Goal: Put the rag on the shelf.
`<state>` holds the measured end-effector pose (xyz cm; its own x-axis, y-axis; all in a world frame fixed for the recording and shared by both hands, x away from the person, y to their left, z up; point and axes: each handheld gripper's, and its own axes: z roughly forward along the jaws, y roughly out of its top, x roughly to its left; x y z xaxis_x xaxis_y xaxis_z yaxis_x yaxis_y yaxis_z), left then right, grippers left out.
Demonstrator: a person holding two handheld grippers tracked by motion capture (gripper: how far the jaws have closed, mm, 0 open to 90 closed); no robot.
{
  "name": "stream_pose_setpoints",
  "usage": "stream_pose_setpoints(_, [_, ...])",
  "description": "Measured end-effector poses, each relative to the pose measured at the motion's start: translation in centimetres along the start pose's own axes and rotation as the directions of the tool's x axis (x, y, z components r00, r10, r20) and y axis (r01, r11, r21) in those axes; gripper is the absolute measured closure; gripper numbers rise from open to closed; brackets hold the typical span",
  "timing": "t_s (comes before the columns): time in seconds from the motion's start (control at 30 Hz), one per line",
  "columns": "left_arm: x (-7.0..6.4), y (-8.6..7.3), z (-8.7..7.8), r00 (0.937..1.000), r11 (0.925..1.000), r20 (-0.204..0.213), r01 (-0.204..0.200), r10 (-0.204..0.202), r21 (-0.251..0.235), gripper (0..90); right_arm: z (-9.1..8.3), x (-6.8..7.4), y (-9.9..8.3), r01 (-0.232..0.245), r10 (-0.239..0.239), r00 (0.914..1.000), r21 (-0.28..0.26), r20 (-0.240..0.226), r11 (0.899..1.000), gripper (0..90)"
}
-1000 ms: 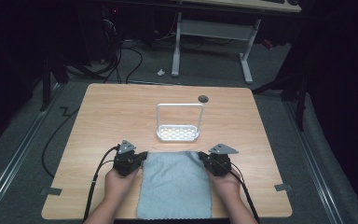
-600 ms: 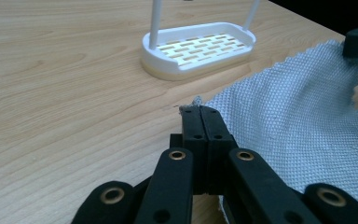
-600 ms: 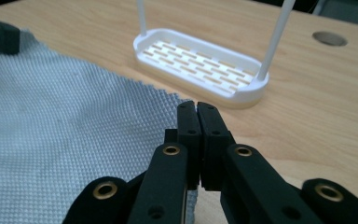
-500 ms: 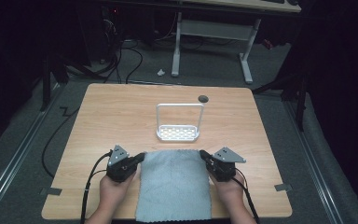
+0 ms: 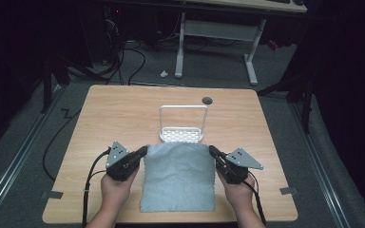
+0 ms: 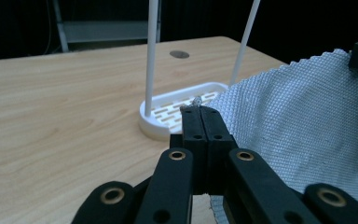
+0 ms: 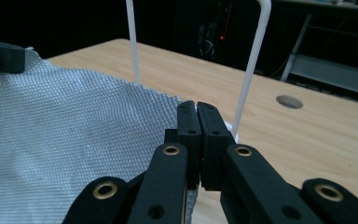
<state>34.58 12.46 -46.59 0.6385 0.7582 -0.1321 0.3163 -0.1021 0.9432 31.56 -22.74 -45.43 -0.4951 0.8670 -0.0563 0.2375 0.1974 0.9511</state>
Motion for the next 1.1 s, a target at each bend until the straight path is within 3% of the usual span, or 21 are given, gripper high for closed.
stream_pose_setpoints(0.7, [-0.5,4.1,-0.3,0.9994,0.994,0.002,-0.035,0.036,-0.104,90.0,-0.9,-0.8,3.9,-0.001,0.004,0.9997,-0.108,0.023,0.994,89.9])
stream_pose_setpoints(1.1, [0.2,7.2,-0.3,0.9979,0.9866,-0.032,-0.06,0.055,-0.152,90.0,-0.9,-1.4,6.9,0.001,0.004,0.9994,-0.159,0.035,0.987,89.9])
